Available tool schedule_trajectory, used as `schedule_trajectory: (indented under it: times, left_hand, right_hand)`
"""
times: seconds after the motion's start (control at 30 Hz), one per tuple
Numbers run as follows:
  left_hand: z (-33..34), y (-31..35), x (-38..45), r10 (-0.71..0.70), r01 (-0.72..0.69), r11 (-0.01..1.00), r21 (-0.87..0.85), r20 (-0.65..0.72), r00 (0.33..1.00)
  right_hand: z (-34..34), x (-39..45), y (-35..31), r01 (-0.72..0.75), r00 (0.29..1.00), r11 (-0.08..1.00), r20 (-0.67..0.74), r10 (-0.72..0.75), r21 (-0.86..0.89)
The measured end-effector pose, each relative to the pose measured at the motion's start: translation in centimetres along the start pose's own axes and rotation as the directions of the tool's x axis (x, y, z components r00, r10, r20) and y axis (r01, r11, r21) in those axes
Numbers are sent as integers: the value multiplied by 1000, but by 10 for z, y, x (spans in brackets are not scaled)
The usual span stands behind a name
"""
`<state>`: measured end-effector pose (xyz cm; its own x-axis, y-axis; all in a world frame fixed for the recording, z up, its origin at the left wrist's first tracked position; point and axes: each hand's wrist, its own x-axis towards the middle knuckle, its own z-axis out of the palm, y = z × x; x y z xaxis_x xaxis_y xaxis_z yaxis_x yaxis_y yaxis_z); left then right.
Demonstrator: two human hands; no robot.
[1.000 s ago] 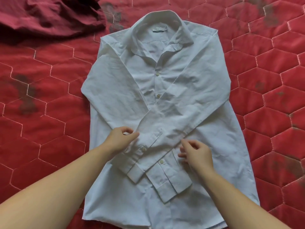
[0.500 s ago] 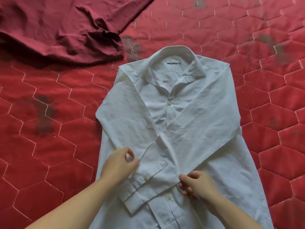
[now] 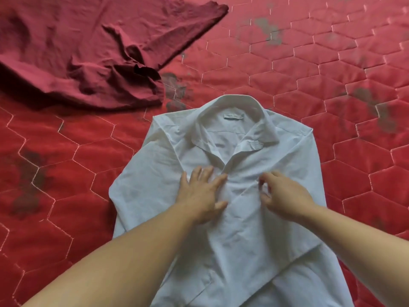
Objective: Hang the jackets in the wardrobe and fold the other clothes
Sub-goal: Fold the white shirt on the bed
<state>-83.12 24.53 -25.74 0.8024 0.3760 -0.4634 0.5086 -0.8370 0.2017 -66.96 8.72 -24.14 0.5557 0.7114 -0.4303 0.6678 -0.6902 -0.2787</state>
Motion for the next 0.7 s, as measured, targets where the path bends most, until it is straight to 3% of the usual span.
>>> schedule_trajectory:
  times: [0.13,0.27,0.5,0.7]
  left_hand:
    - [-4,-12,29,24,-24,1000,16,0,1000]
    - [14,-15,29,34,-34,999,-5,-21,999]
    - [17,-18,32,49,-50,998,-37,-33,998]
    - [18,-22,35,68,-68,997,-47,3,998]
  right_hand:
    - [-30,61,-8,-15,984,993,-175,34,114]
    - [-57,120,-28,-70,892,941,-402,207,330]
    - [-70,173,-28,-232,868,836,-283,409,497]
    - [-76,153,-32,-119,856,931,-440,272,345]
